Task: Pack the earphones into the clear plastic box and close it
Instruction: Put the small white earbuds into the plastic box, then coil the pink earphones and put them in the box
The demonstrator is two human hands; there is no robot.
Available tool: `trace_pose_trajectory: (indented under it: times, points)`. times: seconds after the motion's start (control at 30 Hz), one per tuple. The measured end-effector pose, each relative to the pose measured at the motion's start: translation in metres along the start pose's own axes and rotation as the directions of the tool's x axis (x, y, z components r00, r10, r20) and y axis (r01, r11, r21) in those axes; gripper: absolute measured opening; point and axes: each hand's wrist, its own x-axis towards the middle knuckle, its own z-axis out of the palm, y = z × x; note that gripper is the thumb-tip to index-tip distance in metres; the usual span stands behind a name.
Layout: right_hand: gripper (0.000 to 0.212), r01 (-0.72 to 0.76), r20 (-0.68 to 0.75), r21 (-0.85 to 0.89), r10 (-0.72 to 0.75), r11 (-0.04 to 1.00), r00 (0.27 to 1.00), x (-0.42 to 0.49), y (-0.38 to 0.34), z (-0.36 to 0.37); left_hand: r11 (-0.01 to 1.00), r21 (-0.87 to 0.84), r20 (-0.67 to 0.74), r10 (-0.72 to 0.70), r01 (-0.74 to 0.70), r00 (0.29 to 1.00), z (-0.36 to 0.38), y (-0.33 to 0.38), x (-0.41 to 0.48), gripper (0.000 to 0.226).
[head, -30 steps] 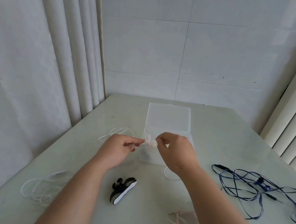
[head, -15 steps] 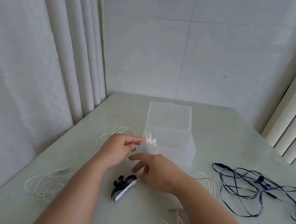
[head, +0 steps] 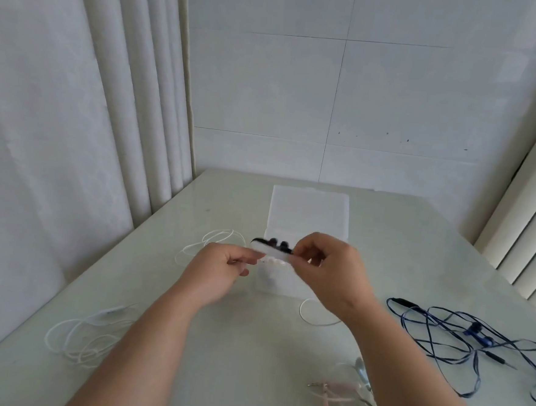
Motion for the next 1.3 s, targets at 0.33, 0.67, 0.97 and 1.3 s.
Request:
trace_pose_trajectory:
  times: [0.33, 0.67, 0.97, 1.3]
  points:
    - [0.013, -0.225, -0.208, -0.434, 0.145, 0.872, 0.967, 0.021, 0.01, 0.022, 0.999, -0.016, -0.01, -0.031, 0.031, 0.999, 0.003, 0.003, 0.0, 0.062]
    - [0.019, -0.171, -0.132, -0.426, 0.126, 0.889, 0.983, 0.015, 0.02, -0.004, 1.0, 0.008, -0.011, 0.009, -0.009, 1.0, 0.003, 0.001, 0.002, 0.059]
    - [0.013, -0.127, 0.005, -0.256, 0.133, 0.958, 0.991, 0.003, 0.011, -0.049, 0.939, 0.075, -0.238, 0.345, -0.336, 0.908, 0.02, 0.016, -0.016, 0.024]
    - [0.02, -0.116, 0.428, -0.62, 0.459, 0.776, 0.778, 0.002, 0.016, -0.066, 0.836, 0.442, 0.221, 0.249, -0.324, 0.943, 0.061, 0.028, -0.029, 0.017]
